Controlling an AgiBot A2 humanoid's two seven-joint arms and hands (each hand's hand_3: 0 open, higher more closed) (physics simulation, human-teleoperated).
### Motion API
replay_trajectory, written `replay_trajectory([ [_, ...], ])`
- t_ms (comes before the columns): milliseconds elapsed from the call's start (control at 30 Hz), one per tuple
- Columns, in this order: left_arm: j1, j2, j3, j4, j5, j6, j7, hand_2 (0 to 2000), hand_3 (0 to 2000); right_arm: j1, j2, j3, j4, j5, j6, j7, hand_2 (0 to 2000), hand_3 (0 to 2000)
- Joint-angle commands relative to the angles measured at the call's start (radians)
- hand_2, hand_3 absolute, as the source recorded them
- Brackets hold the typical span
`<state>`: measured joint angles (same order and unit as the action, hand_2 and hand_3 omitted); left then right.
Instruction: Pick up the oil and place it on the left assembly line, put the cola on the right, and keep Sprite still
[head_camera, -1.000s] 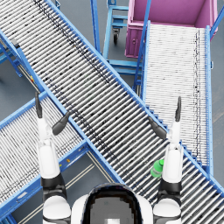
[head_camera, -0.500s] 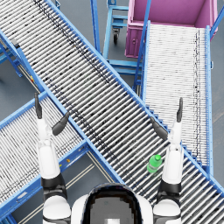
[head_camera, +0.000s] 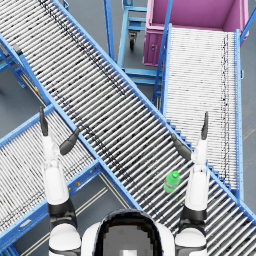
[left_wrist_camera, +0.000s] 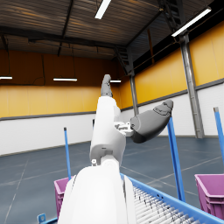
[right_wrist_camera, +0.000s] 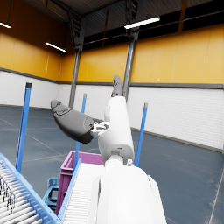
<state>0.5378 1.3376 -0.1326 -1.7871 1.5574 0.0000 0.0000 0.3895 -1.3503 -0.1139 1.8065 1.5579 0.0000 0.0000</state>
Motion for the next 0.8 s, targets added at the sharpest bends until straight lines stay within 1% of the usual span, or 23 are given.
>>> replay_trajectory([
  [33,0.017,-0.002,-0.003,-0.002,0.0,0.0,0.0,0,0,0.011,0.001,0.001,0.004,0.0,0.0,0.0,0,0],
  [67,0.001,0.0,-0.001,0.0,0.0,0.0,0.0,0,0,0.012,0.0,0.002,-0.002,0.0,0.0,0.0,0,0],
  [200,0.029,-0.002,0.007,-0.011,0.0,0.0,0.0,0,0,0.007,-0.003,-0.008,0.0,0.0,0.0,0.0,0,0],
  [367,0.021,0.002,0.0,-0.025,0.0,0.0,0.0,0,0,-0.007,-0.008,-0.015,0.005,0.0,0.0,0.0,0,0],
  [433,0.01,0.004,-0.008,-0.033,0.0,0.0,0.0,0,0,0.023,-0.005,0.001,0.008,0.0,0.0,0.0,0,0],
  [500,0.012,0.005,-0.011,-0.016,0.0,0.0,0.0,0,0,0.03,-0.005,-0.005,-0.004,0.0,0.0,0.0,0,0],
  [567,0.015,0.005,-0.005,-0.024,0.0,0.0,0.0,0,0,0.033,-0.005,-0.008,-0.009,0.0,0.0,0.0,0,0],
  [600,0.012,0.006,-0.001,-0.02,0.0,0.0,0.0,0,0,0.014,-0.009,-0.006,-0.004,0.0,0.0,0.0,0,0],
  [633,0.008,0.007,0.005,-0.027,0.0,0.0,0.0,0,0,0.031,-0.007,-0.013,-0.006,0.0,0.0,0.0,0,0],
  [800,0.005,0.01,0.003,-0.027,0.0,0.0,0.0,0,0,0.033,-0.009,-0.011,-0.004,0.0,0.0,0.0,0,0],
])
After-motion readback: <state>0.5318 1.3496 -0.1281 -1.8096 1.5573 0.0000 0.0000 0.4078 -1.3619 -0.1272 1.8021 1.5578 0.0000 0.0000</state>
